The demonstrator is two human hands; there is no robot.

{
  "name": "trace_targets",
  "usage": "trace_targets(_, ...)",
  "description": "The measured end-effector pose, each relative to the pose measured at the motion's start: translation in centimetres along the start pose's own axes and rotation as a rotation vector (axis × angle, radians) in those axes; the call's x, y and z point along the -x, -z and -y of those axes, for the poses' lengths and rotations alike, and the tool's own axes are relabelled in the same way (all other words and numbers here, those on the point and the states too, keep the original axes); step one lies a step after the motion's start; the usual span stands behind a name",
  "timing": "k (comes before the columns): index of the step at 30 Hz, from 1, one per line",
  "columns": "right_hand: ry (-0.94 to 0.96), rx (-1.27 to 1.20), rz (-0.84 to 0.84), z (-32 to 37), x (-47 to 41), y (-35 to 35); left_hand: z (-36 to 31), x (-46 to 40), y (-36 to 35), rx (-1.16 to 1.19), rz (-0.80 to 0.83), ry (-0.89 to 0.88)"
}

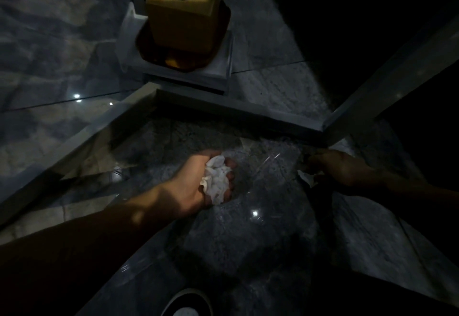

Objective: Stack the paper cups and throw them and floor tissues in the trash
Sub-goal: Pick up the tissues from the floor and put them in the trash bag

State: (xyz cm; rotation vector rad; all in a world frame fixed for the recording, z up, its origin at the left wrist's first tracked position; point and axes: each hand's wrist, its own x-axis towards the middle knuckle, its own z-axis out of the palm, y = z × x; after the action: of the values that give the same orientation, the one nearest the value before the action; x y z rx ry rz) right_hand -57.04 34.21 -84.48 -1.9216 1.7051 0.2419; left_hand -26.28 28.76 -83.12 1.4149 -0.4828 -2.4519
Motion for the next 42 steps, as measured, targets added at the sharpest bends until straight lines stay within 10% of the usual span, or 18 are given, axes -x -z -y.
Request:
trace_targets(9,0.095,-0.173,-0.266,5.2,-0.9,2.1,-0.5,1.0,-0.7,0.093,0.081,-0.004)
trace_targets(20,-0.226,-0.608,-0.344,8.6,3.0,4.7,-0.7,5.0,-2.3,-0.068,0.01,-0.018)
trace_targets(31,-0.511,-1.165,-0.341,13.4,19.4,12.3,3.4,19.1,-13.3,-0.191,-0.097,0.095)
trace_targets(42,-0.8,-1.092,-0.441,12.3,38.4,11.5,10.1,24.8,-25.4,-0.414,-0.092,0.216)
